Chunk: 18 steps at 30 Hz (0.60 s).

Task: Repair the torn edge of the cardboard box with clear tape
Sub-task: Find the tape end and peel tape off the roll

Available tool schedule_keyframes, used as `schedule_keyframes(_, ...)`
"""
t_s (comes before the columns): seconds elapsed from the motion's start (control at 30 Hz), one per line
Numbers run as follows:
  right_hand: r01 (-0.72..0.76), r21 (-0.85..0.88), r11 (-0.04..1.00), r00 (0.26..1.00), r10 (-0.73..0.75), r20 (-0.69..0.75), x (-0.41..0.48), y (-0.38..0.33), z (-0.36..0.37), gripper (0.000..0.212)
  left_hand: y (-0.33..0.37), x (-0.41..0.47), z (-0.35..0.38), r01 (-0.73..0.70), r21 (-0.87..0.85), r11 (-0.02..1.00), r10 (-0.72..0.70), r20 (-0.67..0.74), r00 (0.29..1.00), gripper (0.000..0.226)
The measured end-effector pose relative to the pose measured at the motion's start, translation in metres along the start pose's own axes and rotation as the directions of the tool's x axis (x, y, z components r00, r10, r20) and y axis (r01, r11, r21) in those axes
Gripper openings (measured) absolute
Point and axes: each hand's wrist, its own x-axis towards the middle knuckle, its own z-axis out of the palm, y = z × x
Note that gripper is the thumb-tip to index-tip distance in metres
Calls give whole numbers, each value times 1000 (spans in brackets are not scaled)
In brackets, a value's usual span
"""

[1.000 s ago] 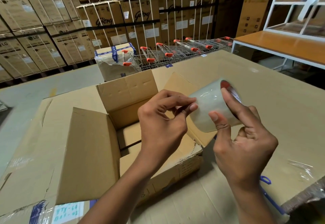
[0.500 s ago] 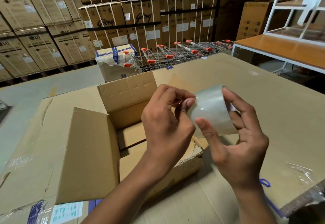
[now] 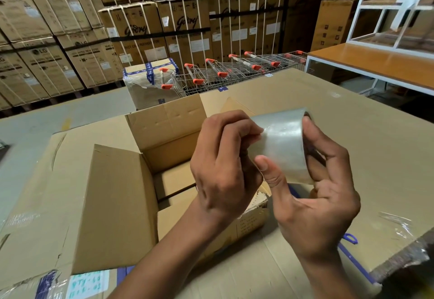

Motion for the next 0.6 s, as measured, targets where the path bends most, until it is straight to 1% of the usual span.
schedule_keyframes(0.03, -9, 14, 1000, 1000, 9, -4, -1, 0, 1, 63, -1, 0, 0, -19, 1, 1000, 19, 2, 1000, 36)
schedule_keyframes(0.07, -19, 26, 999, 1000, 19, -6, -1, 0, 2, 64, -2, -1, -1, -36, 9, 999, 36, 8, 999, 31)
schedule_keyframes(0.13, -42, 47, 998, 999, 42, -14, -2, -1, 3, 64, -5, -3, -1, -77, 55, 995, 77, 12, 997, 14)
schedule_keyframes(0.2, -55, 57, 997, 998, 56, -23, -4, 0, 4, 63, -5, -3, 1, -126, 80, 989, 126, 10, 992, 14)
schedule_keyframes(0.27, -52, 47, 998, 998, 54, -32, -6, 2, 4, 63, -4, -1, 1, -152, 84, 985, 147, 62, 987, 10)
schedule_keyframes(0.3, -39, 34, 999, 998, 40, -39, -7, 4, 4, 62, -2, 1, -2, -119, 71, 990, 111, 99, 989, 14)
schedule_keyframes(0.33, -11, 6, 1000, 999, 11, -48, -7, 7, 3, 61, 1, 3, -4, -45, 33, 998, 40, 141, 989, 19)
schedule_keyframes(0.37, 29, -37, 999, 998, -31, -57, -7, 10, 1, 60, 5, 5, -8, 75, -28, 997, -68, 188, 980, 19)
schedule_keyframes(0.43, 107, -113, 988, 991, -115, -72, -5, 14, -2, 60, 13, 10, -15, 287, -152, 946, -235, 291, 927, 11)
schedule_keyframes(0.47, 128, -135, 982, 987, -140, -77, -4, 15, -3, 60, 16, 14, -18, 373, -201, 906, -299, 321, 899, 16)
schedule_keyframes(0.53, 163, -177, 971, 982, -177, -66, -2, 16, -4, 59, 16, 20, -22, 504, -300, 810, -392, 362, 846, 45)
schedule_keyframes(0.57, 175, -189, 966, 980, -189, -55, -2, 16, -5, 59, 14, 22, -23, 551, -338, 763, -426, 378, 822, 55)
schedule_keyframes(0.6, 182, -191, 965, 980, -194, -46, -2, 16, -5, 59, 12, 23, -23, 577, -350, 738, -445, 390, 806, 55)
